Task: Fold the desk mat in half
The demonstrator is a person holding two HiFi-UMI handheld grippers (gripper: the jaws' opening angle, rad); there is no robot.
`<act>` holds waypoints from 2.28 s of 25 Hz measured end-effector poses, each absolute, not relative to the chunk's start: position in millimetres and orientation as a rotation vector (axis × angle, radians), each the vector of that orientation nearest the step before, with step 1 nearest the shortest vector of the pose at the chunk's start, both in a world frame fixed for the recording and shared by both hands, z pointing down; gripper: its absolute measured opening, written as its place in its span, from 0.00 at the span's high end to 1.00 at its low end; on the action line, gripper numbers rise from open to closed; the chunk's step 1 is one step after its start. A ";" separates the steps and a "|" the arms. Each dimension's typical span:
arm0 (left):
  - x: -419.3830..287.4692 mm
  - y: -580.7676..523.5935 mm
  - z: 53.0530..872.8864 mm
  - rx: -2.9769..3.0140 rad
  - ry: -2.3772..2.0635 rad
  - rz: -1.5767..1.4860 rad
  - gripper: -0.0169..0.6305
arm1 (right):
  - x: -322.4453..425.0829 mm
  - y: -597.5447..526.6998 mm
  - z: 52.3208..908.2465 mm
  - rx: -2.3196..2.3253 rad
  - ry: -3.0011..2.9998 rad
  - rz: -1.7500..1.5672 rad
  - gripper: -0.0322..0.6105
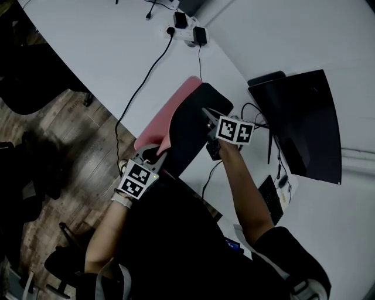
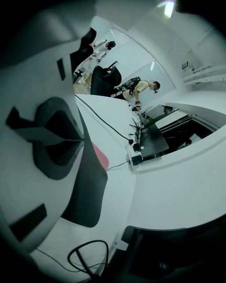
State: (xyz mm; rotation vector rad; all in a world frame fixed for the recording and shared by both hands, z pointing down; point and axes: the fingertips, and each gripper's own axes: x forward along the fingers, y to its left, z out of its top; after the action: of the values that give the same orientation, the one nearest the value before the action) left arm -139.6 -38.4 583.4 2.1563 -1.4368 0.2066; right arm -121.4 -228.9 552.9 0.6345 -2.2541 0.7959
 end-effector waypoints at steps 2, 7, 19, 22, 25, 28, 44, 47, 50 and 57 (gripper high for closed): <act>-146.0 -37.0 586.4 2.135 -1.455 0.199 0.88 | -124.7 -227.6 554.5 0.619 -2.251 0.788 0.92; -162.4 -34.5 593.6 2.088 -1.494 0.195 0.88 | -133.8 -222.6 560.4 0.583 -2.241 0.776 0.92; -188.0 -24.1 616.5 2.001 -1.525 0.190 0.87 | -140.1 -192.7 587.2 0.528 -2.186 0.807 0.92; -191.1 -23.2 622.5 1.994 -1.520 0.186 0.86 | -142.0 -182.9 593.8 0.517 -2.171 0.822 0.92; -192.0 -20.7 627.9 1.978 -1.507 0.206 0.85 | -141.3 -174.5 598.7 0.510 -2.159 0.832 0.92; -191.3 -19.2 633.8 1.979 -1.502 0.224 0.83 | -139.7 -167.6 603.0 0.503 -2.150 0.836 0.92; -203.0 -2.7 651.5 1.976 -1.532 0.306 0.74 | -129.7 -152.0 606.3 0.521 -2.154 0.838 0.92; -203.6 -1.3 651.6 1.971 -1.539 0.307 0.74 | -124.4 -150.4 607.4 0.535 -2.150 0.846 0.92; -205.7 0.9 652.9 1.961 -1.549 0.315 0.73 | -123.5 -147.9 605.8 0.531 -2.158 0.850 0.92; -208.0 12.1 657.0 1.937 -1.549 0.354 0.67 | -113.9 -141.5 603.2 0.556 -2.169 0.859 0.92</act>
State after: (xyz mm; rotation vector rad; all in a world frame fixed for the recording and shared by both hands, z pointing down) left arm -208.0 12.1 657.0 1.9371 -1.5493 0.3544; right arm -113.9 -141.5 603.2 0.5556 -2.1692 0.8592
